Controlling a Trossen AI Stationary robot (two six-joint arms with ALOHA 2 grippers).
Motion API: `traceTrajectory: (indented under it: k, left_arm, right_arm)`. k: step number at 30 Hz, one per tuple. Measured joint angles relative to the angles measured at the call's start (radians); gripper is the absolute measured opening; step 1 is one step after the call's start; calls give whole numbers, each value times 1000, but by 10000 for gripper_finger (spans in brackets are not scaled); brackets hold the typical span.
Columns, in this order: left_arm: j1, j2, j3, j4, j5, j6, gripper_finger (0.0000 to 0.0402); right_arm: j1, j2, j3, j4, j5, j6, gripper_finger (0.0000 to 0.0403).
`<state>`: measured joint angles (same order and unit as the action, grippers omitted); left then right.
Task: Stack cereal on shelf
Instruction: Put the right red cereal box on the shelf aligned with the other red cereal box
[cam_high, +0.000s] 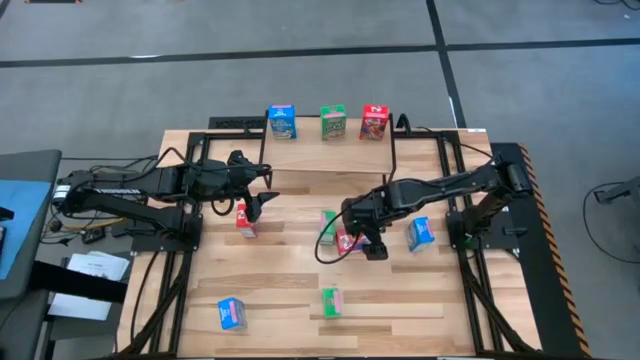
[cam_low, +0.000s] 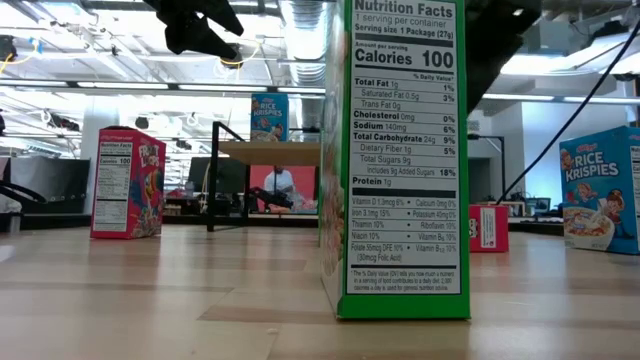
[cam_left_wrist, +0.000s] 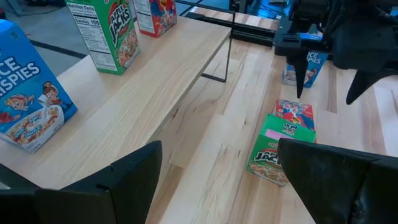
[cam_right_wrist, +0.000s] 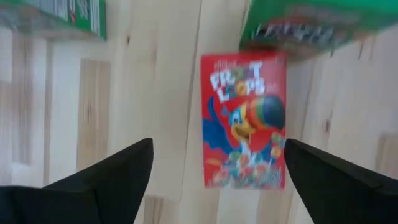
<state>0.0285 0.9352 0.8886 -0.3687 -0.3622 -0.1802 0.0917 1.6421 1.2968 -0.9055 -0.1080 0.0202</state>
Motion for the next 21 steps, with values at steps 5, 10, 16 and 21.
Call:
traceTrajectory:
  k: [5, 10, 16, 21]
  left_arm:
    - [0, 0, 0, 0, 0, 0, 311]
    - [0, 0, 0, 0, 0, 0, 311]
    - [0, 0, 0, 0, 0, 0, 311]
    - [0, 0, 0, 0, 0, 8, 311]
  right_arm:
    - [-6, 0, 0, 33, 1, 31, 385]
    - [-16, 0, 0, 32, 1, 33, 386]
    - [5, 0, -50, 62, 23, 31, 386]
    - [29, 0, -85, 92, 164, 58, 383]
